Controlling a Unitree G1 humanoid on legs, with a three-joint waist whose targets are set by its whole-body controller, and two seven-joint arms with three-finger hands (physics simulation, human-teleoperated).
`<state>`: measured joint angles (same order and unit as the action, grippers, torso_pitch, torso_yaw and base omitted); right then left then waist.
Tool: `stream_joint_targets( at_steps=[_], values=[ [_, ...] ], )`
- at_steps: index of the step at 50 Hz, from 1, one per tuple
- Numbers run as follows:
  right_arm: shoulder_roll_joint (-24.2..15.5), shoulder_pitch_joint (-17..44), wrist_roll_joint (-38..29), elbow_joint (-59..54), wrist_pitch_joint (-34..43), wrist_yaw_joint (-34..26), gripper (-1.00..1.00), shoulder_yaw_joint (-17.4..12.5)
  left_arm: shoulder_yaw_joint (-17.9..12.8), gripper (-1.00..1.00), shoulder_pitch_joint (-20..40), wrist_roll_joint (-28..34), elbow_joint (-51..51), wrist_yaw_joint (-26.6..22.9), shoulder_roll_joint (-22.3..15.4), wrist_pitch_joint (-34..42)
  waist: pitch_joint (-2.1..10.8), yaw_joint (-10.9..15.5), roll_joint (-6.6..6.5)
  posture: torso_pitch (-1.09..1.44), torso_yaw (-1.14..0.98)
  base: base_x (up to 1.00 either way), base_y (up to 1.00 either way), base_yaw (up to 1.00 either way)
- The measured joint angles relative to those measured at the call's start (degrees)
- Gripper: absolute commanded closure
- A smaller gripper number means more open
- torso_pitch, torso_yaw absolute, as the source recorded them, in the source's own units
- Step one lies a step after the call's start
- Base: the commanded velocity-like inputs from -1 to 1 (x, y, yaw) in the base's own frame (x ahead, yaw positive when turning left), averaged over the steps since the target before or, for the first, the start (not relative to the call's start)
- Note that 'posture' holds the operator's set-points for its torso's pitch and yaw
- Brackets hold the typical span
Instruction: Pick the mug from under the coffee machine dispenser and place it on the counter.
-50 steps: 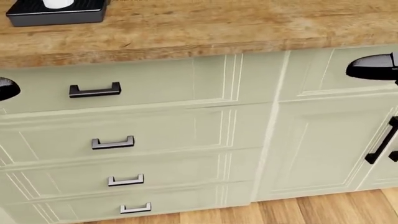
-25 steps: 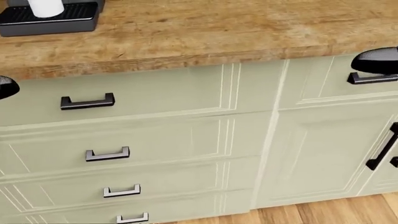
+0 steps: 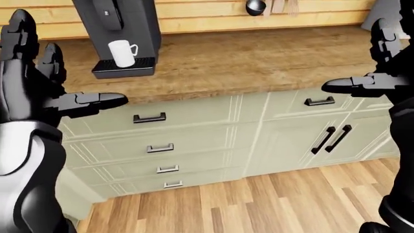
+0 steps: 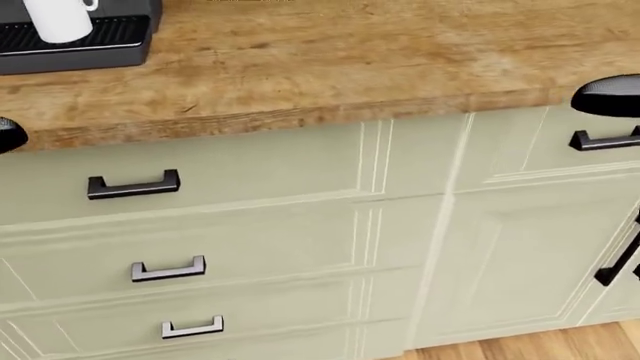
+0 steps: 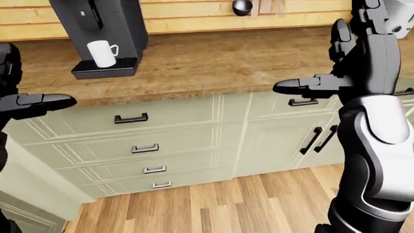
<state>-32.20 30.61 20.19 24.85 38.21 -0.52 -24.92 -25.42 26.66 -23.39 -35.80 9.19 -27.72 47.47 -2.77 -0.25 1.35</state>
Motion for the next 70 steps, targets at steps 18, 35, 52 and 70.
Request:
stream_joint_targets(
  at_steps=[18, 35, 52, 70],
  values=[
    [-0.63, 1.13, 1.19, 1.23, -0.20, -0.37, -1.00, 0.55, -1.70, -1.00, -0.48, 0.85, -0.10, 1.26, -0.01, -0.75, 0.06, 1.15, 1.16, 0.00, 0.00, 0.16, 0.04, 0.00],
    [-1.21, 1.62, 1.63, -0.02, 0.66, 0.07, -1.00, 1.56, -6.90, -1.00, -3.69, -0.64, 3.07, 1.09, -3.87, -2.01, -0.51, 0.66, -4.66, 0.00, 0.00, 0.16, 0.04, 0.00],
    [-1.75, 1.94, 0.38, -1.79, 0.52, 0.12, -1.00, 0.32, -8.49, -1.00, -5.23, -2.63, 2.58, -0.28, -5.58, -1.96, -0.22, -0.12, -0.70, 0.00, 0.00, 0.16, 0.04, 0.00],
    [-3.53, 3.83, 2.82, -0.30, -0.46, 0.24, -1.00, 0.34, -14.68, -1.00, -5.35, -3.42, 4.15, -0.54, -11.40, -2.35, 0.02, 1.09, 0.73, 0.00, 0.00, 0.16, 0.05, 0.00]
  ],
)
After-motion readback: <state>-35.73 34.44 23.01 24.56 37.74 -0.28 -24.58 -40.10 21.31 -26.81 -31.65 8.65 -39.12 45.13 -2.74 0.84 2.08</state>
